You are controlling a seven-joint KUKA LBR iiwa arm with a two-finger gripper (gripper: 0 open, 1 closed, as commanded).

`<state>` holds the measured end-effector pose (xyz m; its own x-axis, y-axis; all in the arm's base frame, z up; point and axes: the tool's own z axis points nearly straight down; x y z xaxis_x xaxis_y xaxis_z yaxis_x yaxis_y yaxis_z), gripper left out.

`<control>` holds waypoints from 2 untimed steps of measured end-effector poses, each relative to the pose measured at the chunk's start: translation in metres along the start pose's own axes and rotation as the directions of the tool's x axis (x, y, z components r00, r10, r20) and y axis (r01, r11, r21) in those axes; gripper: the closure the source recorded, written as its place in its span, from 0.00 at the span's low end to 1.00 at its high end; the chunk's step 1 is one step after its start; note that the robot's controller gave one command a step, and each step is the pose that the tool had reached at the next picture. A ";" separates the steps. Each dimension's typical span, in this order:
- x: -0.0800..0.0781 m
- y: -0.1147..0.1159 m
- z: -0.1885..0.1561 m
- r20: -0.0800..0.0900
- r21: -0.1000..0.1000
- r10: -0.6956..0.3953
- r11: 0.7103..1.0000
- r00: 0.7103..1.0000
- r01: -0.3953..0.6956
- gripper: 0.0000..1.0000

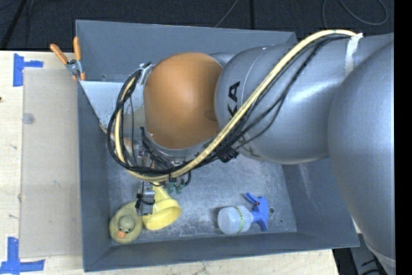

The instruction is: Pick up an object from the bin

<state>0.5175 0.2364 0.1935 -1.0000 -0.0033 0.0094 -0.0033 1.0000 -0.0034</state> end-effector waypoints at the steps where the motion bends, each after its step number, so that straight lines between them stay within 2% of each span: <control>1: -0.002 -0.001 -0.005 0.007 -0.003 0.004 1.000 1.000 -0.004 0.00; 2: 0.002 -0.010 0.032 0.009 -0.003 -0.077 0.997 0.997 0.077 0.00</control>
Offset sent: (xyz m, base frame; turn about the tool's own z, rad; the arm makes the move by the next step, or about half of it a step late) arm -0.0152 -0.0355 -0.1235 -0.2552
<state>0.5150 0.2263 0.1617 -0.9968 -0.0799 0.0002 -0.0799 0.9968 0.0004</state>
